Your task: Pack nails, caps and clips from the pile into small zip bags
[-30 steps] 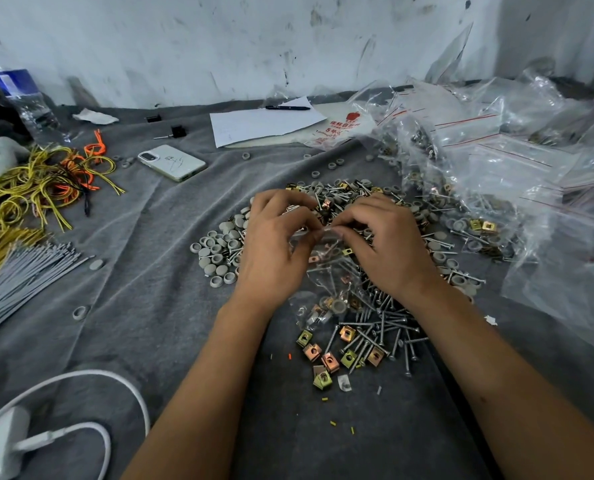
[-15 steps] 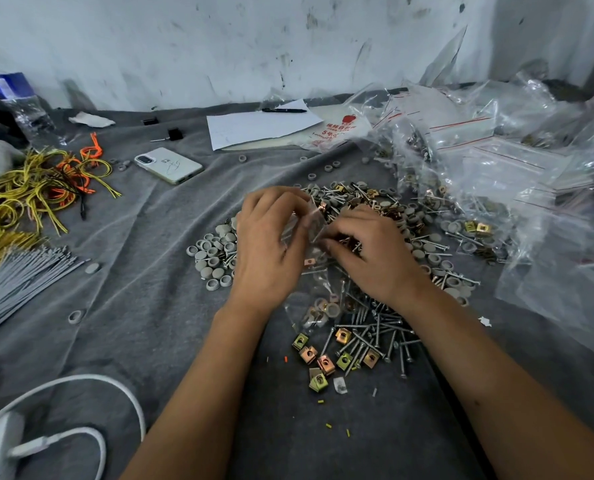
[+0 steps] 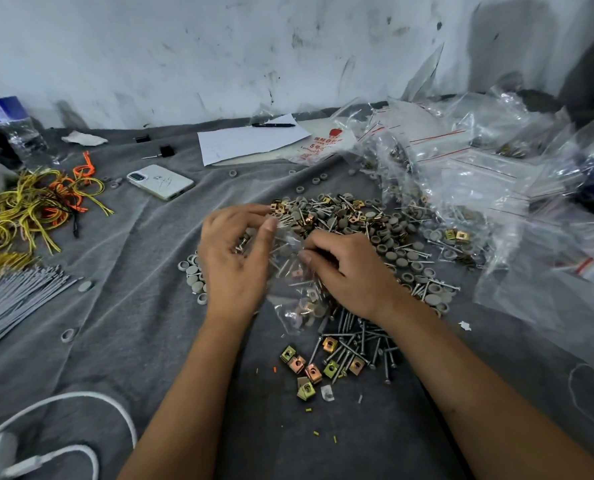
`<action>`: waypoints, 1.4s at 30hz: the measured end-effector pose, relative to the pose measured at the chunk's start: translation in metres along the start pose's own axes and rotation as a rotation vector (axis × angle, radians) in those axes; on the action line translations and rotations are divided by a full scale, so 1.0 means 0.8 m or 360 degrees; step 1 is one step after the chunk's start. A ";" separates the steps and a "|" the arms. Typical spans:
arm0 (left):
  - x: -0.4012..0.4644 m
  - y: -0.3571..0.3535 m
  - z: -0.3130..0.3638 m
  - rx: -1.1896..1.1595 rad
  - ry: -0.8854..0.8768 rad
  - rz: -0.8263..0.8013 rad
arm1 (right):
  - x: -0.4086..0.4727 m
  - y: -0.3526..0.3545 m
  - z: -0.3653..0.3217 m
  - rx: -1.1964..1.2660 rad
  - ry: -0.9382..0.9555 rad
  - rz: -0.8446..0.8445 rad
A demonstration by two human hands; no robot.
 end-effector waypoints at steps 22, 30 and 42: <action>0.026 -0.187 0.122 -0.0781 0.0895 -0.0476 | -0.011 0.187 0.074 0.0086 -0.0739 0.1116; 0.053 -0.291 0.133 -0.0122 0.0337 -0.0628 | 0.007 0.268 0.144 -0.0700 -0.1094 0.0973; 0.023 -0.219 0.102 0.0030 0.0138 -0.0551 | -0.024 0.240 0.083 -0.0266 -0.0901 0.1303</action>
Point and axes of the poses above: each hand's wrist, its own x-axis towards the middle knuckle, its own y-axis out of the back of the hand, z = x × y, the point moved 2 cm from there along x, towards the middle knuckle, and after that the axes turned 8 degrees about -y, right-handed, at the moved point
